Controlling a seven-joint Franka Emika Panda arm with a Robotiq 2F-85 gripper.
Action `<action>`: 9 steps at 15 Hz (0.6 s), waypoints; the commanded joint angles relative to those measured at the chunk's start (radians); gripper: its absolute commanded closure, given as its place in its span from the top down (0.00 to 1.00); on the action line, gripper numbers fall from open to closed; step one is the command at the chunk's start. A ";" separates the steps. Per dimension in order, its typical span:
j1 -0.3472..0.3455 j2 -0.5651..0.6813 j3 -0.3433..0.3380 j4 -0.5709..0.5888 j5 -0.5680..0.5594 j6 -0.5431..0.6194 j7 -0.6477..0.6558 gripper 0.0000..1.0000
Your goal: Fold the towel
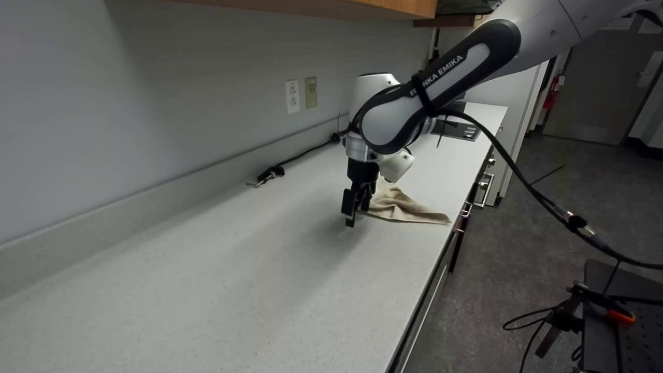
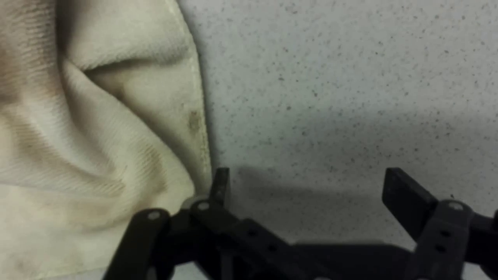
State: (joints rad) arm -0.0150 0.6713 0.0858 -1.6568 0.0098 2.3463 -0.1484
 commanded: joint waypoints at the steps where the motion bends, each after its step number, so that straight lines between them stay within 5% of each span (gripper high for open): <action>1: 0.014 -0.027 -0.050 -0.036 -0.057 0.021 0.009 1.00; 9: 0.020 -0.167 -0.130 -0.238 -0.135 0.043 0.105 1.00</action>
State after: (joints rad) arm -0.0131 0.5856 -0.0112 -1.7924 -0.0864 2.3552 -0.0928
